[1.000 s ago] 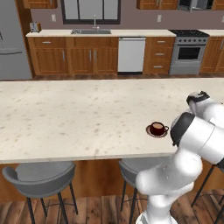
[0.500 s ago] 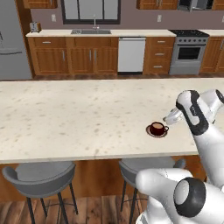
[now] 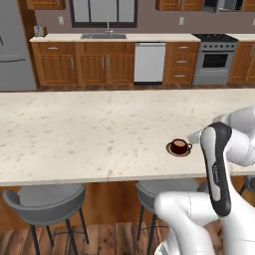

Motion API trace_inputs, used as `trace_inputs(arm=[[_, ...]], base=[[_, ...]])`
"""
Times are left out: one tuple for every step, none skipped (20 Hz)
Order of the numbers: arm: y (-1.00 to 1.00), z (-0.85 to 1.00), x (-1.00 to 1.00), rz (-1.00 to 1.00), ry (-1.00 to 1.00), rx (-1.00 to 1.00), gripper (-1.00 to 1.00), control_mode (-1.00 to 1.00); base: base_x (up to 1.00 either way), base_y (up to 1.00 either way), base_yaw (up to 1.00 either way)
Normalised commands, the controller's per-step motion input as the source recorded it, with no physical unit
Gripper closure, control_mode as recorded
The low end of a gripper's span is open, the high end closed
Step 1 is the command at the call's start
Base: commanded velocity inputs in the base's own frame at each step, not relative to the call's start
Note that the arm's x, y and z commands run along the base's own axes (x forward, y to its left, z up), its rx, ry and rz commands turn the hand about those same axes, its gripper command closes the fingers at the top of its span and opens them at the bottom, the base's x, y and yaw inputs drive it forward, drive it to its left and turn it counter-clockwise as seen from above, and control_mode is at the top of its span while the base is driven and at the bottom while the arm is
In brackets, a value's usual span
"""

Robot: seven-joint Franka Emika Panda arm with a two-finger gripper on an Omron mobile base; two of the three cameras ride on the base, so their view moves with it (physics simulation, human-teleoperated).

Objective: Pick the cup of tea, navigate to the dining table, and place it on the saucer.

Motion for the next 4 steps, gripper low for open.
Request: trace_inputs(arm=[[0.09, 0.74, -1.00, -0.13, -0.02, -0.07, -1.00, -1.00], [0.01, 0.77, -1.00, -0.10, 0.00, -0.07, -1.00, -1.00], [0.00, 0.71, -1.00, -0.09, 0.00, -0.07, -1.00, -1.00], [0.00, 0.64, -1.00, -0.08, 0.00, -0.05, -1.00, -1.00]], base=[[0.00, 0.00, 0.00], [0.00, 0.00, 0.00], [0.00, 0.00, 0.00], [0.00, 0.00, 0.00]])
